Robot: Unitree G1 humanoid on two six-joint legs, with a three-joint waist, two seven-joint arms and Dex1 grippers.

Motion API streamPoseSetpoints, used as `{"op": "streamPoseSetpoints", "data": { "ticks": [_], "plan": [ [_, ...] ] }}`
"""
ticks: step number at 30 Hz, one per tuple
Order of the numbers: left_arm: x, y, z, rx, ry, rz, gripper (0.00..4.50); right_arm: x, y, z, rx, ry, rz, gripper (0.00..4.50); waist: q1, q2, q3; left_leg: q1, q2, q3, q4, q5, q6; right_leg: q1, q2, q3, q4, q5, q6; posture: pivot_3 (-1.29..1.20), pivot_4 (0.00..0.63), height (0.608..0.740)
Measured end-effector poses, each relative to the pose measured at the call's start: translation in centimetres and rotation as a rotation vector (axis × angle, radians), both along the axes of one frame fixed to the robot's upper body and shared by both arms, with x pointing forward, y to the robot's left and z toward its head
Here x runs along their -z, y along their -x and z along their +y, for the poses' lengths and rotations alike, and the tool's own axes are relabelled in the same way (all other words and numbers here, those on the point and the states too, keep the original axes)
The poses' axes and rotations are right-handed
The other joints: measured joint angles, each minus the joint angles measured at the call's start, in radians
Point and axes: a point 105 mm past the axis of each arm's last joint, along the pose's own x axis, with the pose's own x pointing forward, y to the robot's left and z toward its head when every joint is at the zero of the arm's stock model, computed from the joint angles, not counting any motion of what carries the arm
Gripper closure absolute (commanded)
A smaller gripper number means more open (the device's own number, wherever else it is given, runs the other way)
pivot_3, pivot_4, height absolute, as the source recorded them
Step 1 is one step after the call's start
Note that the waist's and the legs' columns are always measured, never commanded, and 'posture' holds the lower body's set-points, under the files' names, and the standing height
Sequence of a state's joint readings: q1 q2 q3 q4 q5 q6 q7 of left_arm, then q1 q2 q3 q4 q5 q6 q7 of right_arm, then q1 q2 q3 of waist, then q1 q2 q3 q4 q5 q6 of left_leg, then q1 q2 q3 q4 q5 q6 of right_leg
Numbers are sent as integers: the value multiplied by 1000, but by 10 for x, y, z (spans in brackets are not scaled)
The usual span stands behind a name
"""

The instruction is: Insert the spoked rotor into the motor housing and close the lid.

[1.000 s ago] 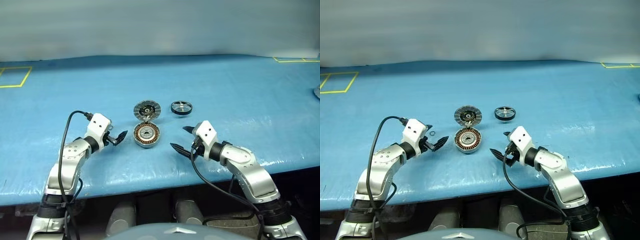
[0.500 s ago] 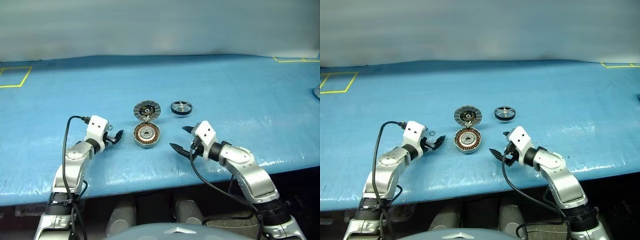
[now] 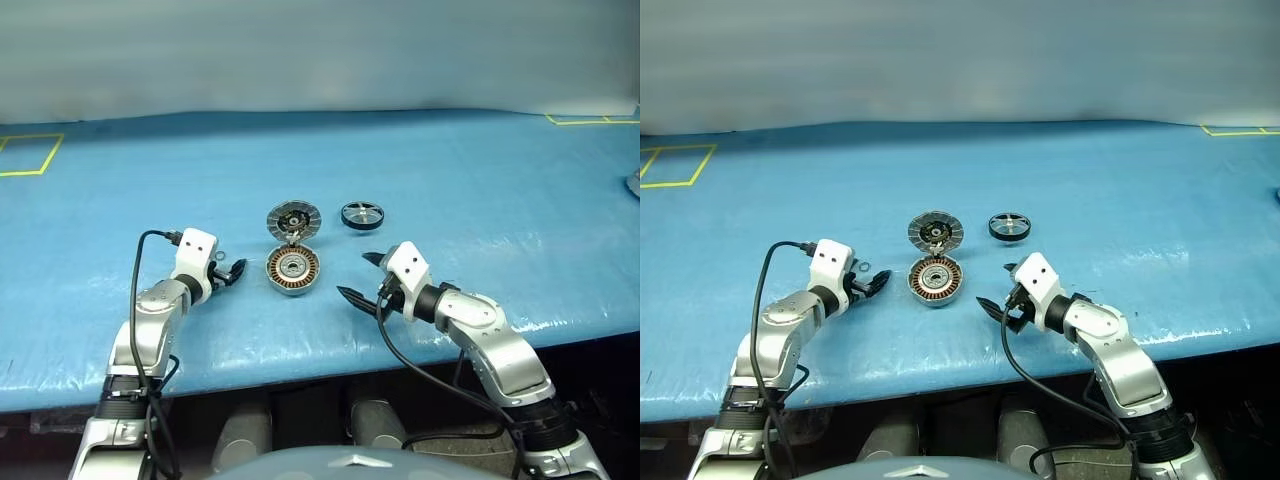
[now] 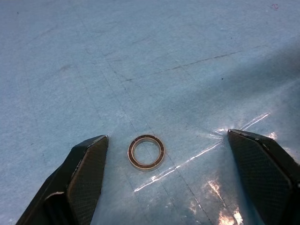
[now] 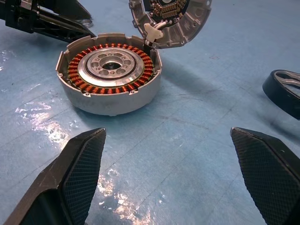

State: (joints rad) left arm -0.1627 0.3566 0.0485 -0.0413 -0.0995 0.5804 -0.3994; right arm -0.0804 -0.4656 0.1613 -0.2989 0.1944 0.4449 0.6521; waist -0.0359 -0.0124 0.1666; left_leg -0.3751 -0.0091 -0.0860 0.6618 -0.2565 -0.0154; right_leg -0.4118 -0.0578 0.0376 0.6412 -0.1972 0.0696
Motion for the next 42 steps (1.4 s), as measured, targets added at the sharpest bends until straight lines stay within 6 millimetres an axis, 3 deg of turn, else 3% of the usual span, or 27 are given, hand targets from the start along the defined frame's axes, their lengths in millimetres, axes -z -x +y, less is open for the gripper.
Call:
{"op": "streamPoseSetpoints", "data": {
  "ticks": [2,5,11,12,25,29,36,42],
  "plan": [
    [0,0,-1,2,-2,0,1179,-1,-1,0,1,1,-6,0,-1,0,0,0,0,0,0,0,0,0,0,0,0,0,0,0,150,740],
    [0,1,-1,2,-4,1,1744,-3,-3,0,4,6,-15,0,-1,0,0,0,0,0,0,0,0,0,0,0,0,0,0,0,150,740],
    [0,3,1,-6,-5,0,3755,-1,-5,-2,21,17,-23,0,-1,0,0,0,0,0,-1,0,0,0,0,0,0,0,0,0,150,740],
    [0,4,1,-7,-6,-1,3857,-1,-6,-2,22,19,-26,0,-1,0,0,0,0,0,-1,0,0,0,0,0,0,0,0,0,150,740],
    [-2,6,-4,7,27,-14,3853,-4,-9,-2,22,21,-45,0,0,0,0,-1,0,0,-1,0,0,-1,0,0,-1,0,0,0,150,740],
    [-14,10,-21,126,120,-31,3853,-3,-9,-2,23,20,-39,0,1,-1,1,-3,0,0,-2,0,0,-2,0,0,-4,0,0,0,150,740],
    [-34,9,-22,248,92,-78,3853,0,-7,-9,41,22,-25,0,1,-1,1,-3,0,0,-6,0,0,-1,0,0,-9,0,0,0,150,740],
    [-44,16,-42,422,154,-85,3853,4,-5,-12,46,16,-8,0,2,-1,1,-3,0,1,-8,0,0,-1,-1,0,-13,1,1,0,150,740]
  ]
}}
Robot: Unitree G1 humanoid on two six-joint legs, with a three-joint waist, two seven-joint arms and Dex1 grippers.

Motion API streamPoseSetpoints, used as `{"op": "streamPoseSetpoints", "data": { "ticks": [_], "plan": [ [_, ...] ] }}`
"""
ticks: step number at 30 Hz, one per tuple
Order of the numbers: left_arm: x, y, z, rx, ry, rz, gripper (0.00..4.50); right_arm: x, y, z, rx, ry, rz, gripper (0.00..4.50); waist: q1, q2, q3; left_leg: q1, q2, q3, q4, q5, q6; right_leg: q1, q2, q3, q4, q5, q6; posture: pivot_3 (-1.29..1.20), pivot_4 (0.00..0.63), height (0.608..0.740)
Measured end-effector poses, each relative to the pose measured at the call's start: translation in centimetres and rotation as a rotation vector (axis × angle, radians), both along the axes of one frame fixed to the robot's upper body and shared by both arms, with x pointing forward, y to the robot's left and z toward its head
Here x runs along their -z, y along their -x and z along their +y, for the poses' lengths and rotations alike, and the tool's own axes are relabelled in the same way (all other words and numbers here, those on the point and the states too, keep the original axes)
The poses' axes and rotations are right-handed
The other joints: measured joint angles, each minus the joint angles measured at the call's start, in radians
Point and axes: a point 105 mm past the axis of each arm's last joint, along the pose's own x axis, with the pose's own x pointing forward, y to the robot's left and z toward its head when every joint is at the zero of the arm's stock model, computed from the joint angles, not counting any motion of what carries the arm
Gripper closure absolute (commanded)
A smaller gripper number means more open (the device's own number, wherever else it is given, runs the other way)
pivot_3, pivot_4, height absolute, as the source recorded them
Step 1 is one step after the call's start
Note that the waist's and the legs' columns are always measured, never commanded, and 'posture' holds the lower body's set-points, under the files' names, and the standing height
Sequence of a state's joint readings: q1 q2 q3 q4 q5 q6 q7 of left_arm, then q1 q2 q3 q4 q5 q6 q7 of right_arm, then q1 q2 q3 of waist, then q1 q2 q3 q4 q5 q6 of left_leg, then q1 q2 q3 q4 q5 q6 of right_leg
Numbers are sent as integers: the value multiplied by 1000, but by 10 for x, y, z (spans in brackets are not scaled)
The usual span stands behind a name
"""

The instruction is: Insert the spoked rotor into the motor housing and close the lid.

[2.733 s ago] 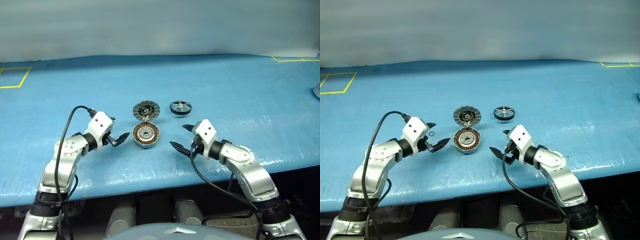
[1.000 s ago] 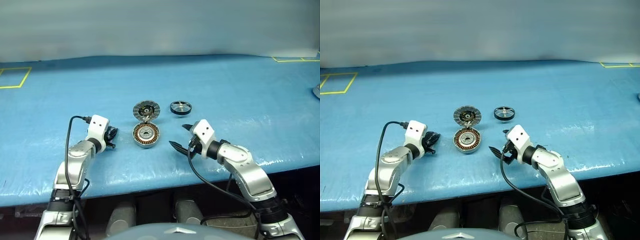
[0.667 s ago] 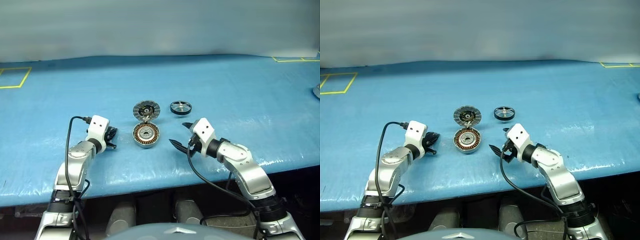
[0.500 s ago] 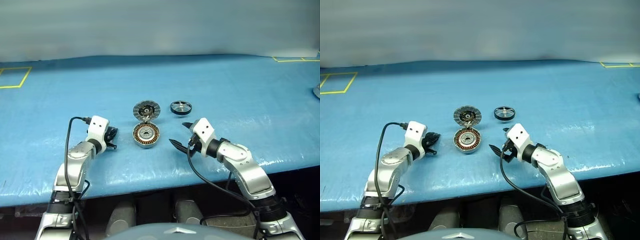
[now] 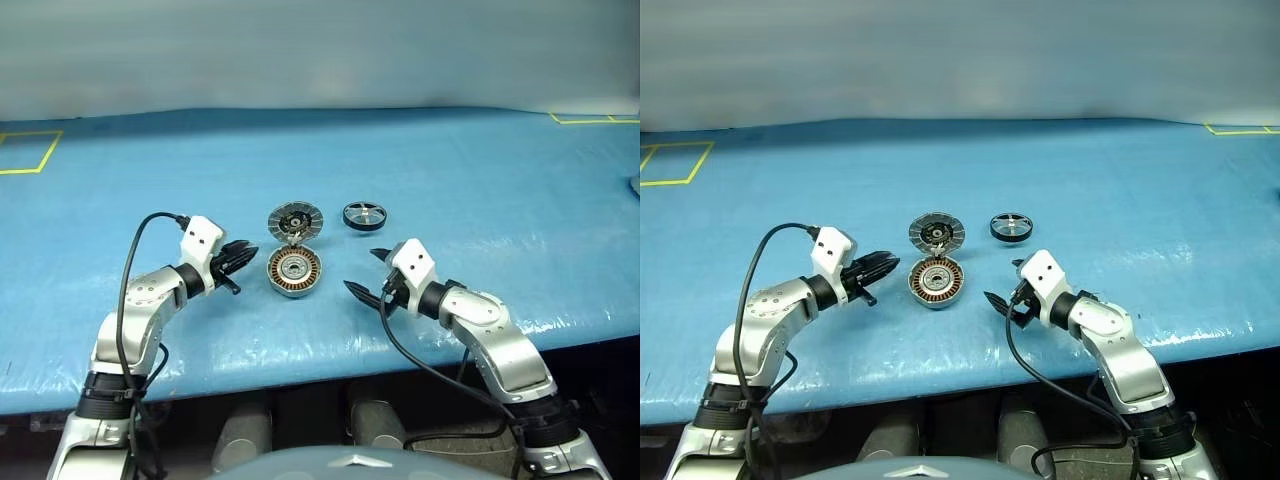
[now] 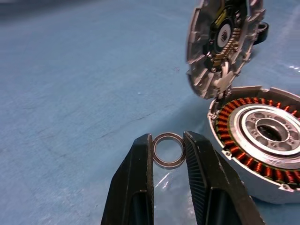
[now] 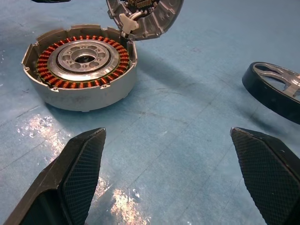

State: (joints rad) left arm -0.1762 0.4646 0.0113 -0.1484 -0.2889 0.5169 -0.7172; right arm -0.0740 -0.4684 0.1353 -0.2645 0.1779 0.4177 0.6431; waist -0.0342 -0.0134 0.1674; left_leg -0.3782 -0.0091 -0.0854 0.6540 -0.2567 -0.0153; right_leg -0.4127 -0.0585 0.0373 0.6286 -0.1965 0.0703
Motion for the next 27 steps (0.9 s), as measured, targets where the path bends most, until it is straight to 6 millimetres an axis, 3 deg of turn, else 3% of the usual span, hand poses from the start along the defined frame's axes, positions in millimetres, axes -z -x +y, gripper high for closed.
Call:
{"op": "streamPoseSetpoints", "data": {
  "ticks": [7,13,21,27],
  "plan": [
    [-2,14,-32,272,-26,37,3853,1,1,-1,4,-5,4,0,0,0,0,0,0,0,0,0,0,0,0,0,0,0,0,0,150,740],
    [-12,3,-46,345,-78,-1,3853,3,2,0,14,-9,5,0,0,0,0,0,0,0,0,0,0,0,0,0,0,0,0,0,150,740],
    [6,-3,-51,389,-165,39,3853,4,2,-1,21,-6,-3,0,-2,0,0,0,0,0,0,0,0,0,0,0,0,0,0,0,150,740],
    [7,-6,-49,384,-177,32,3853,5,3,-2,34,-2,-1,0,-1,0,0,0,0,0,0,0,0,0,0,0,0,0,0,0,150,740]
  ]
}}
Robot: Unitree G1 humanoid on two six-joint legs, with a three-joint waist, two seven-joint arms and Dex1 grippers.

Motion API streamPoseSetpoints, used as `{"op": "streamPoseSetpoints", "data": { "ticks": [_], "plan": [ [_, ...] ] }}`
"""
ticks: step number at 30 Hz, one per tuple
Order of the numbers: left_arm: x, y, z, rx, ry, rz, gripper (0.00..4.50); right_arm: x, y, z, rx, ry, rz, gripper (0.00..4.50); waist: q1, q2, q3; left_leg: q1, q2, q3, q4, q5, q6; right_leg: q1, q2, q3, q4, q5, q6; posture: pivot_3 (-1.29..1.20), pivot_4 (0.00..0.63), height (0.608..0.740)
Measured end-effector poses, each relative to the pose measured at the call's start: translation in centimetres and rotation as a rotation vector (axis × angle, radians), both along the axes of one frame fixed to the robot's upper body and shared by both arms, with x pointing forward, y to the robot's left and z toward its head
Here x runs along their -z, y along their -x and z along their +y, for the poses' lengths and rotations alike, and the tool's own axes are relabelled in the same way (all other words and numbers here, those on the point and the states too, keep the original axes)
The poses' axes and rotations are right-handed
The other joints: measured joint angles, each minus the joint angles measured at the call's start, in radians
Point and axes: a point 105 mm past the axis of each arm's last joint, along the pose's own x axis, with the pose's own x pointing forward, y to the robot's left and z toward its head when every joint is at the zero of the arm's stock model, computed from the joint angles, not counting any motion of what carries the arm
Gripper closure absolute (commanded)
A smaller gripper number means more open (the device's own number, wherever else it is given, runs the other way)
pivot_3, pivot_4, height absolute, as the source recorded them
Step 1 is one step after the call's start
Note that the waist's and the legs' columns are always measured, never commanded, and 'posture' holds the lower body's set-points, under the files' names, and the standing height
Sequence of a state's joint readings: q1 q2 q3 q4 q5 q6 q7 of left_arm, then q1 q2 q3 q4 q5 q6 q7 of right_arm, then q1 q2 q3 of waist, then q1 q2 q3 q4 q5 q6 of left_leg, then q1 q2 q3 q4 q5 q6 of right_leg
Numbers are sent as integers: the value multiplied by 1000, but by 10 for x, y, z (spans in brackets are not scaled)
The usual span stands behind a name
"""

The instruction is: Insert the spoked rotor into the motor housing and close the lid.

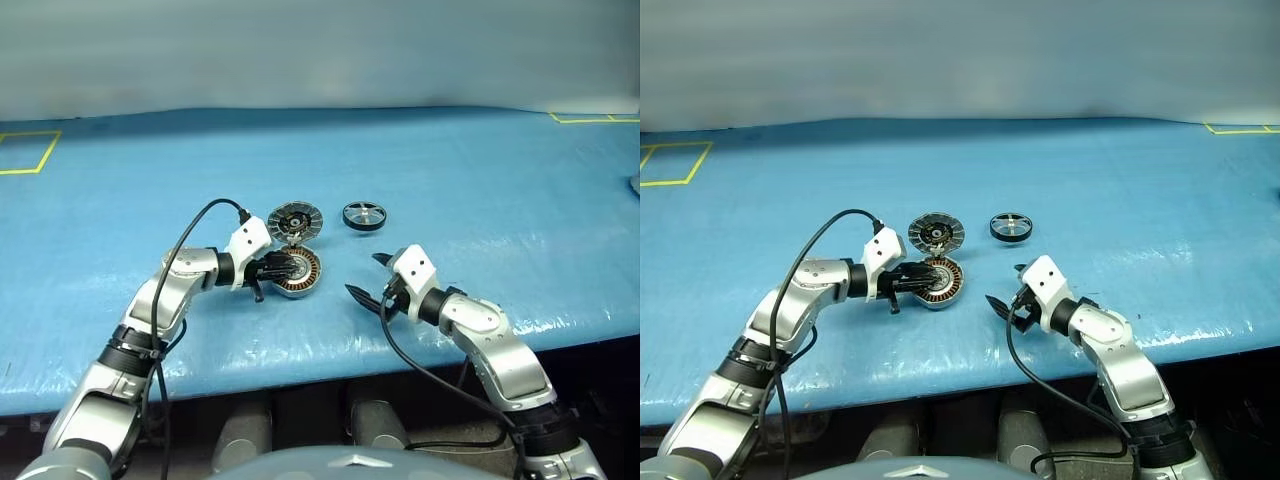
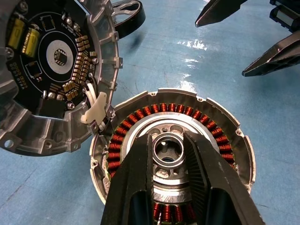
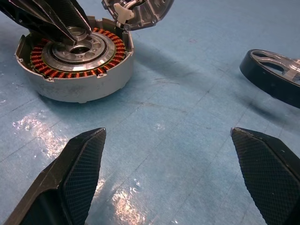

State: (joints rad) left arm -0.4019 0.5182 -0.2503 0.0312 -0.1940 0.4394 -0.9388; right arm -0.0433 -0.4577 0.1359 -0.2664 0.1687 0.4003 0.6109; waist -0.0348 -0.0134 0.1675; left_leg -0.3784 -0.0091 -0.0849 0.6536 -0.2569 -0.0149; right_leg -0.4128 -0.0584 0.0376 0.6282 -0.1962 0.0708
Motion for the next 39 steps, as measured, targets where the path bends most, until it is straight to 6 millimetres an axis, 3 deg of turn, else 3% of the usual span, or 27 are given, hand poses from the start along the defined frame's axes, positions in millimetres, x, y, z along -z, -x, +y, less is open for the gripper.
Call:
{"op": "streamPoseSetpoints", "data": {
  "ticks": [39],
  "plan": [
    [5,-2,-2,11,0,18,3853,0,0,3,-8,5,-9,0,0,0,0,0,0,0,0,0,0,0,0,0,0,2,4,0,150,740]
  ]
}}
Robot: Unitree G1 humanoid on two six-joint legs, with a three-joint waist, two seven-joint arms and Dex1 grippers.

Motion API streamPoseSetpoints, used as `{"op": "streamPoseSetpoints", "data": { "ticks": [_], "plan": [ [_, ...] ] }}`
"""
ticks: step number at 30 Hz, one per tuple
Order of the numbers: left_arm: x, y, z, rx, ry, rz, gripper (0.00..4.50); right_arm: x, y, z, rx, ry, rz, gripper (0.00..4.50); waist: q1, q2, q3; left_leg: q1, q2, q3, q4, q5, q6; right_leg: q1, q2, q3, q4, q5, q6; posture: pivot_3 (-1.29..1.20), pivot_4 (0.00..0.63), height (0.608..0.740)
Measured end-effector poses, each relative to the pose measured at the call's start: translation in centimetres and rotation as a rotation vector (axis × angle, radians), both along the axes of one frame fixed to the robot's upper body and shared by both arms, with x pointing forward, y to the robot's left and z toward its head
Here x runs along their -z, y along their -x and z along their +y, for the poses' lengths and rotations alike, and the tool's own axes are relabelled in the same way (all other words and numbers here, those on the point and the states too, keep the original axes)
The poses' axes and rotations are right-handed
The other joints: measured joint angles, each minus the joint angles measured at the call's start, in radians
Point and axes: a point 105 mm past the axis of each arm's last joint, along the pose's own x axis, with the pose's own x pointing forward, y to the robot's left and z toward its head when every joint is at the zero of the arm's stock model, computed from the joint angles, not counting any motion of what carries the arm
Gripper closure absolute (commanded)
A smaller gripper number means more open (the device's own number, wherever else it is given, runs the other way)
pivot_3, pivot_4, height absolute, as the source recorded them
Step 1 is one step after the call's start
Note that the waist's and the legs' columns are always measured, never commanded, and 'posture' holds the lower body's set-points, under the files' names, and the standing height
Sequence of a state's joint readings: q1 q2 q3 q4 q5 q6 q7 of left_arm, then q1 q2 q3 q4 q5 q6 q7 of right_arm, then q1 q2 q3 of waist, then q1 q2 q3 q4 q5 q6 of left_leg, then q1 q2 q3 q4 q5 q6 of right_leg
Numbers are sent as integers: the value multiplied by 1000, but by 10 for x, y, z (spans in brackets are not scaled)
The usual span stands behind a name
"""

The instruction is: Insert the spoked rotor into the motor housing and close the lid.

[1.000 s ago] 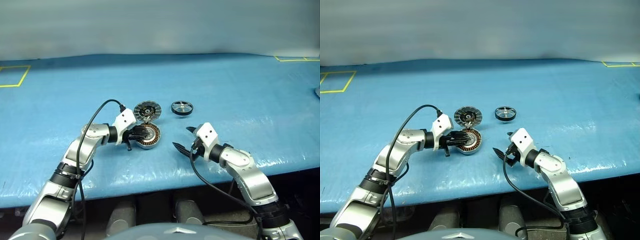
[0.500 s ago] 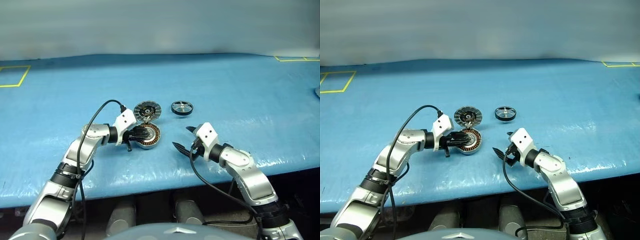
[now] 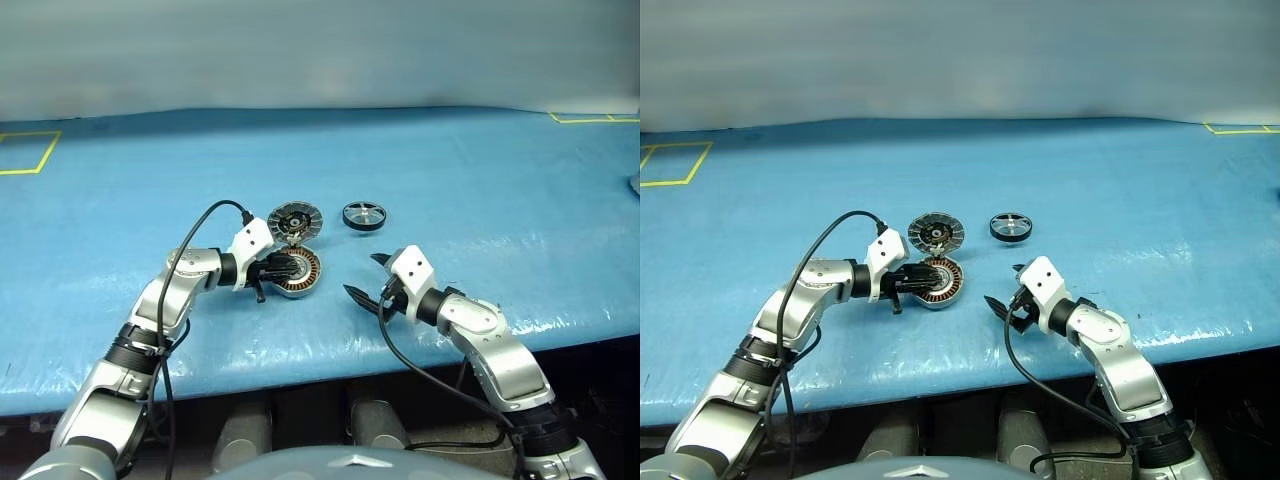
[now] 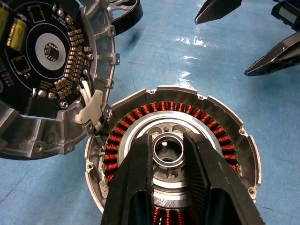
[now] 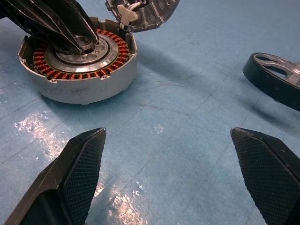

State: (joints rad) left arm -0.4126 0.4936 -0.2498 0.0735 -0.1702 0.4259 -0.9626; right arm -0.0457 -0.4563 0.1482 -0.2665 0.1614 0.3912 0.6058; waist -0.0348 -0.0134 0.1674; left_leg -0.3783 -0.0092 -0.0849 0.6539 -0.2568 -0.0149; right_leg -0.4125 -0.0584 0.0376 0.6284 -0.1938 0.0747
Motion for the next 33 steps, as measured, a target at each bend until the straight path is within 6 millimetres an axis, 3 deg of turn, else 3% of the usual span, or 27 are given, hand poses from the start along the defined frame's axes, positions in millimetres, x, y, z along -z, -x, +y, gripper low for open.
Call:
{"op": "streamPoseSetpoints", "data": {
  "ticks": [1,8,17,20,27,33],
  "plan": [
    [0,0,0,0,0,0,3853,0,0,0,0,0,0,0,0,0,0,0,0,0,0,0,0,0,0,0,0,0,0,0,150,740],
    [-2,-3,2,-24,9,-10,1538,0,0,0,0,3,-4,0,0,0,0,0,0,0,0,0,0,0,0,0,0,0,0,0,150,740],
    [-18,-7,4,-80,96,-33,1538,-1,0,1,-3,4,-11,0,0,0,0,0,0,0,1,0,0,0,0,0,0,1,1,0,150,740],
    [-19,-5,2,-91,123,-16,2166,-1,0,1,-4,3,-11,0,0,0,0,0,0,0,1,0,0,0,0,0,0,1,1,0,150,740],
    [-15,-4,5,-116,117,6,4465,-1,-1,1,-3,4,-11,0,0,0,0,0,0,0,1,0,0,0,0,0,0,1,1,0,150,740],
    [-13,-4,6,-116,105,17,4465,0,-1,3,-2,-3,-11,0,0,0,0,0,0,0,1,0,0,0,0,0,0,1,1,0,150,740]
  ]
}}
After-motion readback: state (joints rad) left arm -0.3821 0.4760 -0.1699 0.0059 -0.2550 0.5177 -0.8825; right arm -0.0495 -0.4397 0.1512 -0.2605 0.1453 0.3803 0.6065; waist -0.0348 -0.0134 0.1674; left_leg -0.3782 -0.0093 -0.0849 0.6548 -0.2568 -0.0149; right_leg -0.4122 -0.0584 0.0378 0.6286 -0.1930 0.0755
